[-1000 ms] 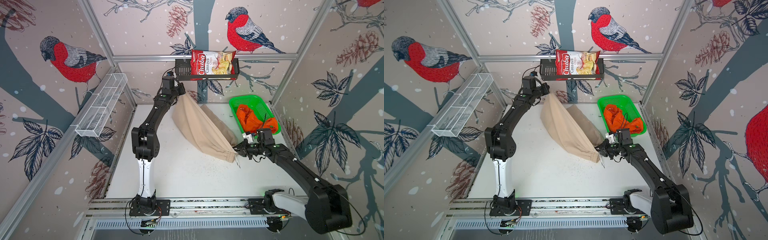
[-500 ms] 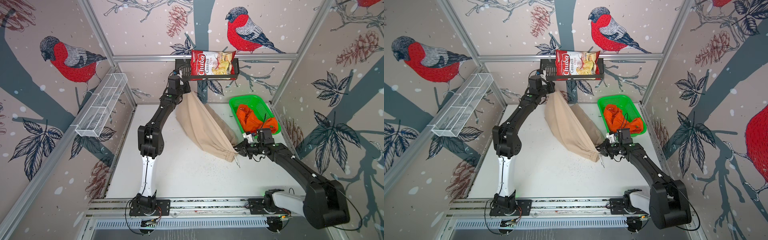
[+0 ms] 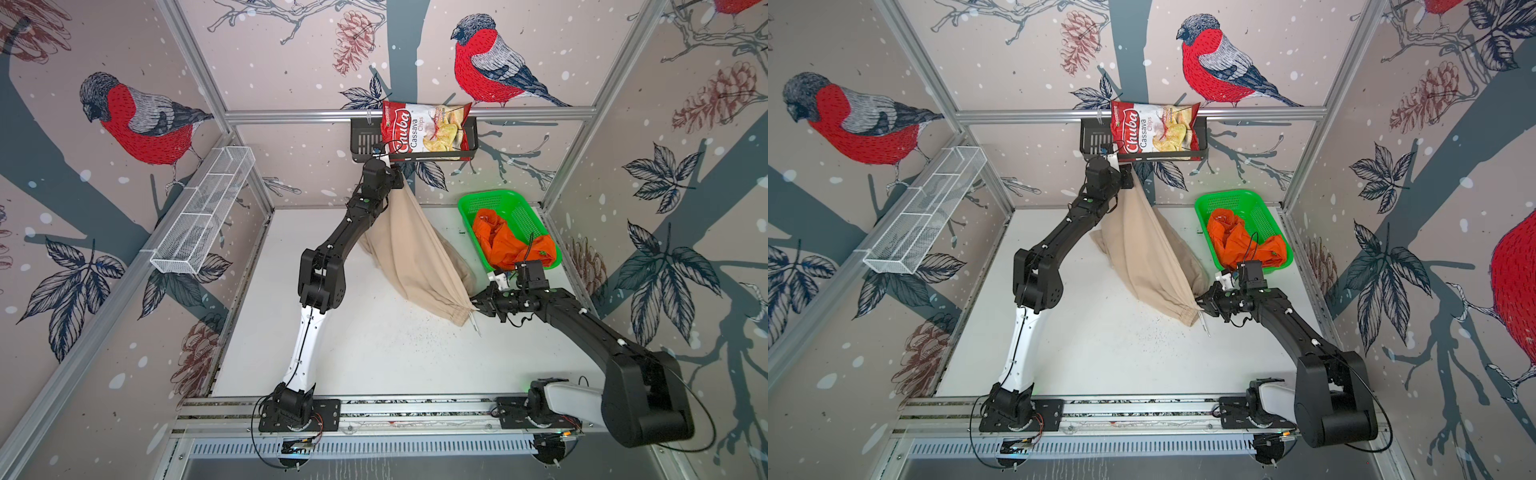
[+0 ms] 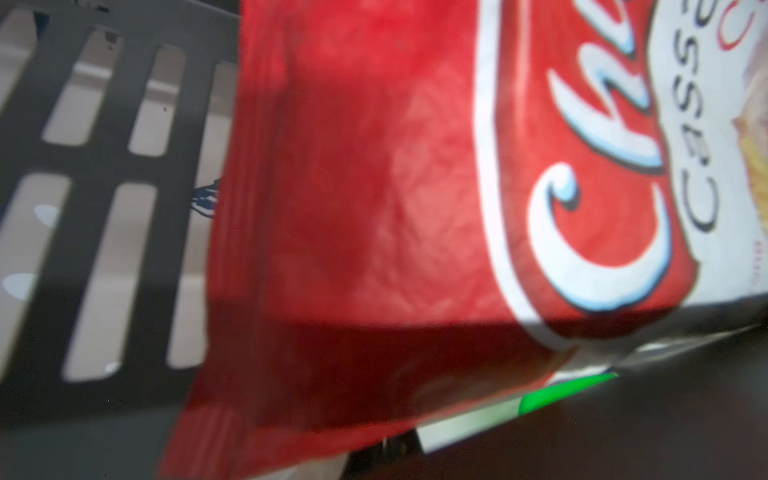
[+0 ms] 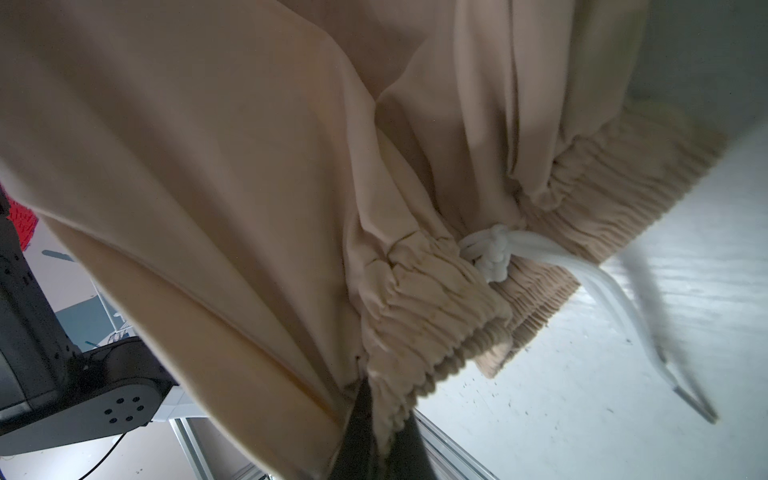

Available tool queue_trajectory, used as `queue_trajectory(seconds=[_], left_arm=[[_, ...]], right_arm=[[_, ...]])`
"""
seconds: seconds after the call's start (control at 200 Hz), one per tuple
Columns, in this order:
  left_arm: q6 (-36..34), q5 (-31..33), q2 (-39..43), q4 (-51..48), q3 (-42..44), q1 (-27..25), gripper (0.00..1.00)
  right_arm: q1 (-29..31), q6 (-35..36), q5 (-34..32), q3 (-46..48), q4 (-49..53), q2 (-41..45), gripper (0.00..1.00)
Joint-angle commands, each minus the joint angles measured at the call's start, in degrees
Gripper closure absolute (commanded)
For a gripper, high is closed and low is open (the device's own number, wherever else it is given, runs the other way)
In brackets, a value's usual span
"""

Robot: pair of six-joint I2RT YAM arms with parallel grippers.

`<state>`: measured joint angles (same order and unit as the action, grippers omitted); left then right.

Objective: Fold and stack the shorts

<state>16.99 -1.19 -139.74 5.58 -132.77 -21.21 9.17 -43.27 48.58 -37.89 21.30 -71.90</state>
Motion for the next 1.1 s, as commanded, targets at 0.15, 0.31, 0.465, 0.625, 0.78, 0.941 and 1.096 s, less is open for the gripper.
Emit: queue_trajectory(seconds=[0.15, 0.31, 0.465, 0.625, 0.78, 0.941, 1.096], left_arm=[[0.3, 6.3, -2.1, -9.7, 0.8, 0.0, 0.97], [0.3, 4.8, -1.4, -9.8, 0.9, 0.0, 0.77], [0.0, 2.8, -0.3, -10.0, 1.2, 0.0, 0.6], [-0.7, 1.1, 2.7, -10.1, 3.1, 0.0, 0.53], [-2.3, -2.0, 9.1, -10.3, 8.5, 0.1, 0.52], [-2.6, -5.3, 19.5, -8.9, 20.3, 0.2, 0.52], [-2.2, -4.5, 29.8, -5.5, 33.7, 0.4, 0.52]], right_arm=[[-0.6, 0.4, -0.5, -0.8, 2.1, -2.1, 0.81], [-1.1, -2.3, -4.1, -1.9, -1.3, -0.2, 0.56], [-1.0, -3.6, -13.6, -4.2, -3.4, 6.4, 0.45], [0.6, -1.0, -23.1, -7.3, -0.7, 11.8, 0.43], [7.1, 2.7, -33.5, -10.8, 3.3, 13.6, 0.4], [19.2, 2.8, -39.9, -11.1, -0.1, 11.7, 0.41], [28.4, 3.2, -45.9, -12.4, -2.9, 5.7, 0.42]])
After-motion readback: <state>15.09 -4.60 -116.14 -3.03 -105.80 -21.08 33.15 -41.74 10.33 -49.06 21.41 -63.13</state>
